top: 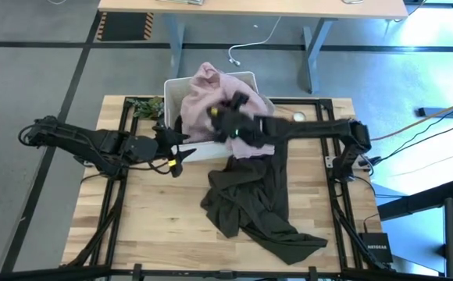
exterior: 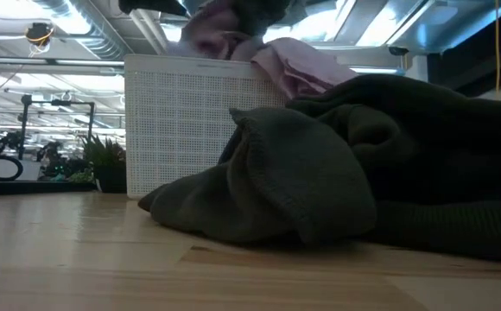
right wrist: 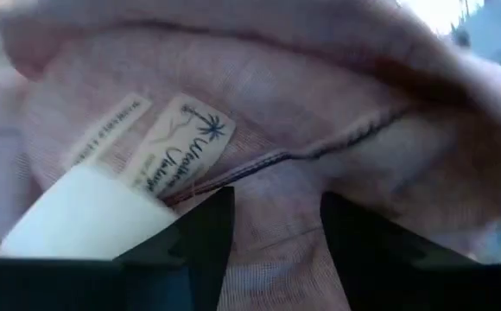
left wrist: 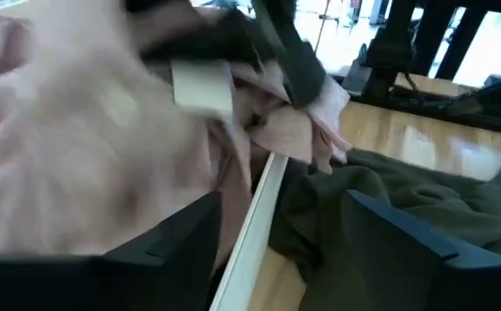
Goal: Sort clothes
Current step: Put the pink shirt into the white laundry bin
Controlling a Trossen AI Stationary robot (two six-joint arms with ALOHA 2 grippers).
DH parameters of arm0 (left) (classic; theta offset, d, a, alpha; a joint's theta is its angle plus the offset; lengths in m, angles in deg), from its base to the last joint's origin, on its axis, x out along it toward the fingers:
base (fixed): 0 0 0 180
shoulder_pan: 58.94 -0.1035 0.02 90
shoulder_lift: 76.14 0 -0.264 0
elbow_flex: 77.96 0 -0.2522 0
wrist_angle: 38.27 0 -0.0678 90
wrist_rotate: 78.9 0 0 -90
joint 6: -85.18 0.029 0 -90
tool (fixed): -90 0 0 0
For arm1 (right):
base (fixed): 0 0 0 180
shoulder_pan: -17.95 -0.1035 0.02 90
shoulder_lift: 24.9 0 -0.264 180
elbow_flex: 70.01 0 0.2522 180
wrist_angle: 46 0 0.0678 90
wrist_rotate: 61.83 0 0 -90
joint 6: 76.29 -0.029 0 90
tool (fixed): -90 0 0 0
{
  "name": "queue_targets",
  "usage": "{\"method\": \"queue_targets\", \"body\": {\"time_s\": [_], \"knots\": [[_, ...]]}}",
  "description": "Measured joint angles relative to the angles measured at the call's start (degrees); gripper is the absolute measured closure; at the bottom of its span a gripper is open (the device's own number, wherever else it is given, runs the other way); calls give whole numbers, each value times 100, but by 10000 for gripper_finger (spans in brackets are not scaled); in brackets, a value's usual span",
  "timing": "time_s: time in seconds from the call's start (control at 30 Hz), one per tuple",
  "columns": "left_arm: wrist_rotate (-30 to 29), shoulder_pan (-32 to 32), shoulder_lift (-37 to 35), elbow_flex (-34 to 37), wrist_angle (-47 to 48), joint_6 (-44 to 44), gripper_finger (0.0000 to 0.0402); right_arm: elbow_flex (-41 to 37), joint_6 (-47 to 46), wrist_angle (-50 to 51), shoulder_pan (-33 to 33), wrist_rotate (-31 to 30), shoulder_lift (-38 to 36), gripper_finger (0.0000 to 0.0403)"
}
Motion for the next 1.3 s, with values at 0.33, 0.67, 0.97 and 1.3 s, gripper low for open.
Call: {"method": "queue_targets", "body": {"time_s": [0.33, 0.67, 0.97, 1.3], "knots": [[-2, 70, 0, 0, 303, -105, 169, 1590, -1447, 3588, -777, 894, -12, 210], [-2, 70, 0, 0, 291, -337, 169, 288, -3010, 4899, -2351, 365, -3, 210], [-2, 62, 0, 0, 232, -203, 169, -2399, -2842, 2479, -2471, -280, 5, 210], [-3, -19, 0, 2, 236, -184, 169, -2909, -2496, 2238, -1736, -1308, 1, 210]]}}
